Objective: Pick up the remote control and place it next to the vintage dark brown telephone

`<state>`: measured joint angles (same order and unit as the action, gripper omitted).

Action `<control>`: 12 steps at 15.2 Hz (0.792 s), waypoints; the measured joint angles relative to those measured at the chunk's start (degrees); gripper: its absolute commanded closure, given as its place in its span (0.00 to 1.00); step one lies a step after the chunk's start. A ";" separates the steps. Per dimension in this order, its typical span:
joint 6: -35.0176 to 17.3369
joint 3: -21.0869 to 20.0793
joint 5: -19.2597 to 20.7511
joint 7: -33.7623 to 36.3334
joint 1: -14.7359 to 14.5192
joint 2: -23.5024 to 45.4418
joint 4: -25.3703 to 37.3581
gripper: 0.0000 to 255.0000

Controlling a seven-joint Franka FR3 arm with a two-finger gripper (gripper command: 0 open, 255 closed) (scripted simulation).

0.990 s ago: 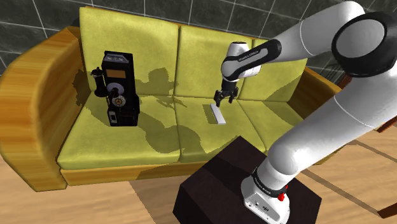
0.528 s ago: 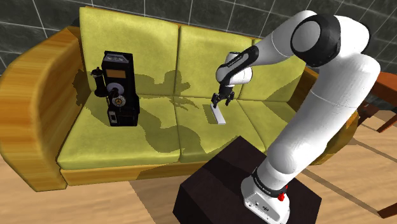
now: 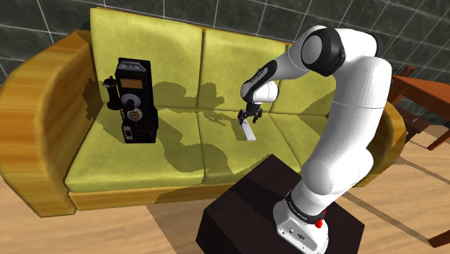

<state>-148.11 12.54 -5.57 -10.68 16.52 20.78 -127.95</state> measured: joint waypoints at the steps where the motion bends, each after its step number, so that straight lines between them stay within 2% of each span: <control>1: -0.58 -0.19 -0.37 -0.34 0.28 0.92 0.34 0.00; 6: -3.43 -1.07 -1.64 -1.21 1.04 4.41 0.96 0.00; 12: -4.01 -1.21 -1.83 -1.41 1.21 4.86 0.85 0.00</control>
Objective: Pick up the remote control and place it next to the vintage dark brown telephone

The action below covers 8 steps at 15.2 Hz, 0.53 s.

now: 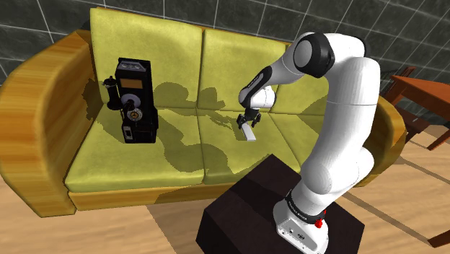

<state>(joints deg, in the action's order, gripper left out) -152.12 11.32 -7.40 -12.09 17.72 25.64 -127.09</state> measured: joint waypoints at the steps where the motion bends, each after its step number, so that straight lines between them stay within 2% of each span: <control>1: 0.00 0.00 0.00 0.00 0.00 0.00 0.00 1.00; 8: -0.01 0.00 -0.01 0.01 0.00 -0.02 0.01 1.00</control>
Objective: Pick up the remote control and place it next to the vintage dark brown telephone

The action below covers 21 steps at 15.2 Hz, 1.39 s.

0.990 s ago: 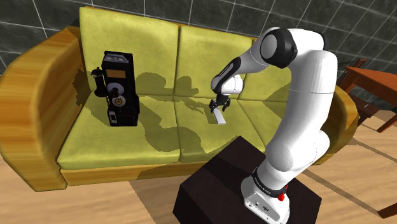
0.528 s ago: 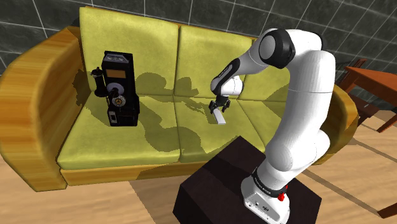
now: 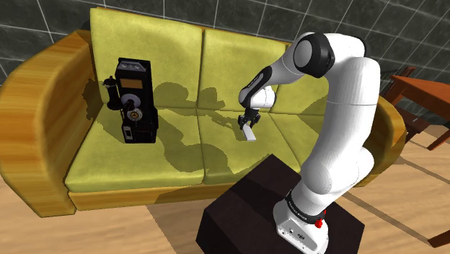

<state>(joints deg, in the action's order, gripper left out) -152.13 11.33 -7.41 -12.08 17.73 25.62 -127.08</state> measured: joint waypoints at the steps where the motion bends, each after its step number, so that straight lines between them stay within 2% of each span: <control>1: 0.00 0.00 0.00 0.00 0.00 0.00 -0.01 1.00; 7: 1.75 0.54 0.70 0.48 -0.46 -1.99 -0.25 1.00; 21: 10.87 2.57 4.24 2.90 -2.08 -11.33 -0.25 1.00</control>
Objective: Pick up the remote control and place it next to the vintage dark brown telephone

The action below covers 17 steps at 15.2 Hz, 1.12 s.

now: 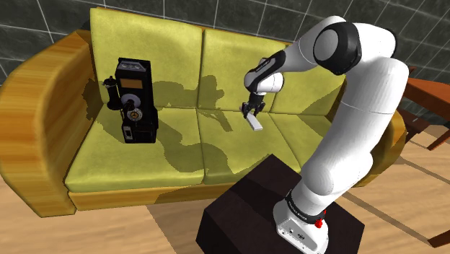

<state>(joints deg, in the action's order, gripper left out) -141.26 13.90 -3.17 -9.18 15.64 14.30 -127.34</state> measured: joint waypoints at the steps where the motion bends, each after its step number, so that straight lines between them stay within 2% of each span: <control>1: 0.61 0.10 0.18 0.03 0.00 -0.49 0.13 1.00; 17: 11.95 0.92 3.23 1.88 -0.64 -8.93 3.29 1.00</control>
<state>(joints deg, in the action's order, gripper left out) -129.31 14.81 0.06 -7.30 15.00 5.36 -124.05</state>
